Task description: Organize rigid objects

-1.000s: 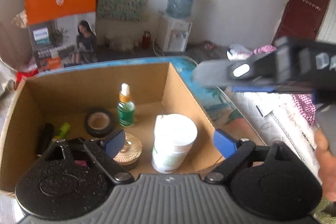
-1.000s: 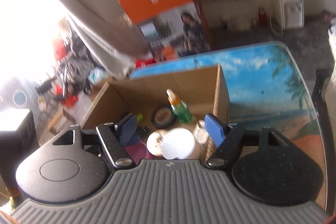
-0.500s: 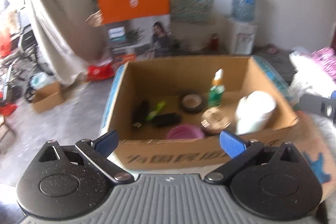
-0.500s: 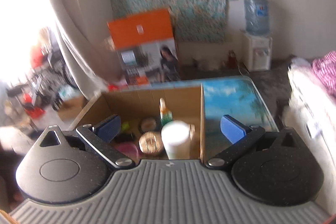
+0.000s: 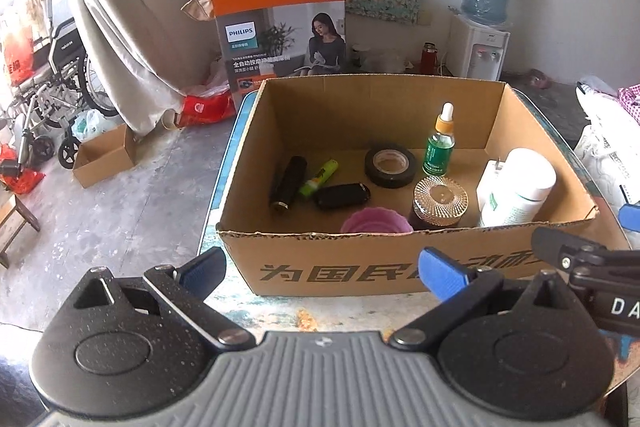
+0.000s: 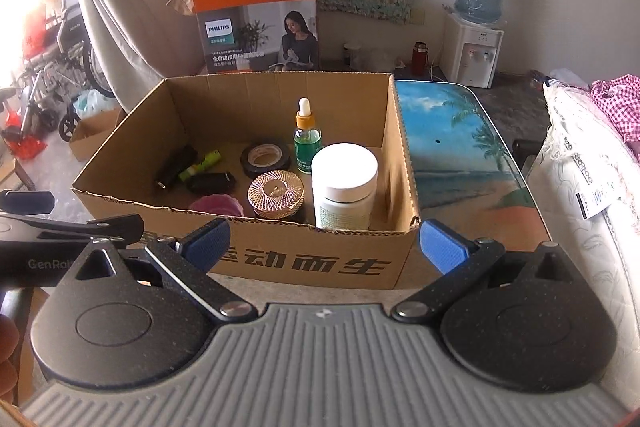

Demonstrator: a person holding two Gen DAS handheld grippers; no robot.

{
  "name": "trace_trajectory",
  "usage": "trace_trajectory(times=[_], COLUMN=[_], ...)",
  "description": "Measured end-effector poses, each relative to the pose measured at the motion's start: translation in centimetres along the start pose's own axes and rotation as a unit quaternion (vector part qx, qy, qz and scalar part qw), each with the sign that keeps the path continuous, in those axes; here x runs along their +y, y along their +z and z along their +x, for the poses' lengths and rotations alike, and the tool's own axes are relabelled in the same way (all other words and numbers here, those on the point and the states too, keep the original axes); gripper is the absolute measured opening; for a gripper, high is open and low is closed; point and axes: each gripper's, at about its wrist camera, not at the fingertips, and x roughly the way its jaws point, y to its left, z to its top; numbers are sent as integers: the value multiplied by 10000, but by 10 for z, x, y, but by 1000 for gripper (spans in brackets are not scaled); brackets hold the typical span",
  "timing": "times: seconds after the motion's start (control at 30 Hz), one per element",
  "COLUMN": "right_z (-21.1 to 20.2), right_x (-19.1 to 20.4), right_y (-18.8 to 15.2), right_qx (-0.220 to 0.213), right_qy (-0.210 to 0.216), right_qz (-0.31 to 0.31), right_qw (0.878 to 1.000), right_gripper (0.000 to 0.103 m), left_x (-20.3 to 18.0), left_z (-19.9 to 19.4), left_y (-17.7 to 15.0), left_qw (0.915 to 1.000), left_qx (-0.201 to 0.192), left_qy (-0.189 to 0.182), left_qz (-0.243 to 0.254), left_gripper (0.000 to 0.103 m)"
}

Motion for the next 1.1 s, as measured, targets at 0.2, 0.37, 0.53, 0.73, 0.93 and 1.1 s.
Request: trace_trajectory(times=[0.2, 0.37, 0.53, 0.73, 0.93, 1.1], right_z=[6, 12, 17, 18, 18, 18], right_x=[6, 8, 9, 9, 9, 9], right_y=[3, 3, 3, 4, 4, 4], right_qx=[64, 155, 201, 235, 229, 228], right_qy=[-12, -36, -50, -48, -55, -55], right_qz=[-25, -31, -42, -21, -24, -25], right_qw=[10000, 9999, 9998, 9997, 9997, 9997], right_gripper=[102, 102, 102, 102, 102, 102], left_x=[3, 5, 7, 8, 8, 8], left_z=[4, 8, 9, 9, 9, 9], left_y=[1, 2, 1, 1, 2, 2], left_qw=[10000, 9999, 9999, 9999, 9999, 9999], left_qx=[41, 81, 127, 121, 122, 116], left_qy=[32, 26, 3, 1, -1, 4], left_qz=[-50, -74, -103, -102, -110, -104], left_gripper=[103, 103, 103, 103, 102, 102])
